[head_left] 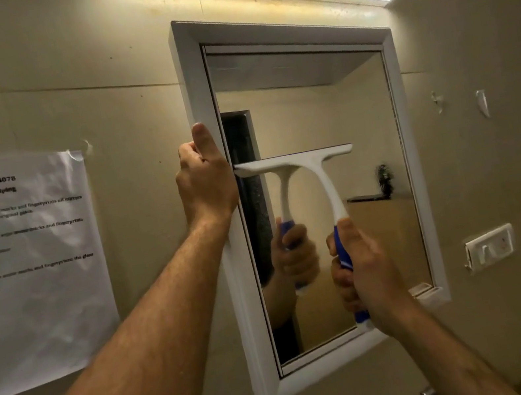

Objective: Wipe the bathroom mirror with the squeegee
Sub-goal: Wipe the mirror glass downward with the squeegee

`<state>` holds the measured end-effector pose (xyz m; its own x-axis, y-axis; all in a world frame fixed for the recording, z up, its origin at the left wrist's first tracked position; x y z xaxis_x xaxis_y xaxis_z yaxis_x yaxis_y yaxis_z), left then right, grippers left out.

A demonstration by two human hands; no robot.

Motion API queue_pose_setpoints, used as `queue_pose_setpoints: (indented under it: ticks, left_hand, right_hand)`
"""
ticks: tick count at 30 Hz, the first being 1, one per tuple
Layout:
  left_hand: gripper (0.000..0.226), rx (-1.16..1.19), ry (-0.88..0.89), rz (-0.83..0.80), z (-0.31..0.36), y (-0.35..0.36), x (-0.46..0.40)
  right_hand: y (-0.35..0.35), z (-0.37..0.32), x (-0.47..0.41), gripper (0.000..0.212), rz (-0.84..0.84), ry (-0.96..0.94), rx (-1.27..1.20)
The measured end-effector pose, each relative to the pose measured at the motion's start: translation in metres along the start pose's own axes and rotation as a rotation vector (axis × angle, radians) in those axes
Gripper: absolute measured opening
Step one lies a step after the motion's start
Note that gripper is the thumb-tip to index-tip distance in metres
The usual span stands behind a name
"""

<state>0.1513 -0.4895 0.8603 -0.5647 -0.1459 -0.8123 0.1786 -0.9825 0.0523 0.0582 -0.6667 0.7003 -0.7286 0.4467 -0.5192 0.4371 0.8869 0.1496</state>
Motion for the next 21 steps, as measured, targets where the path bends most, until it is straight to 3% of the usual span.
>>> queue_pose_setpoints:
  ticks: [8, 14, 21]
  left_hand:
    - [0.065, -0.041, -0.176, 0.0, -0.022, 0.003, 0.018]
    - [0.066, 0.019, -0.154, -0.026, -0.029, 0.005, 0.031]
    - [0.068, 0.022, -0.123, 0.002, -0.028, 0.0, 0.028]
  right_hand:
    - [0.001, -0.042, -0.019, 0.046, -0.014, -0.031, 0.03]
    - [-0.002, 0.013, 0.025, 0.052, 0.006, 0.005, 0.025]
    - [-0.003, -0.021, -0.004, 0.05, 0.004, -0.019, 0.089]
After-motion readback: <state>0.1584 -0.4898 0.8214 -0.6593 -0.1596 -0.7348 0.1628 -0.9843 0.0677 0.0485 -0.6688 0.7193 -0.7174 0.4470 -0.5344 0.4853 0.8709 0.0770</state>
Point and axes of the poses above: each hand's wrist, its own x-axis away from the middle knuckle, its own y-axis out of the palm, z = x × y, the point moved 8 cm from there along -x, towards the middle knuckle, and after that the axes turned 1 degree about -x, right-handed, at the moved point
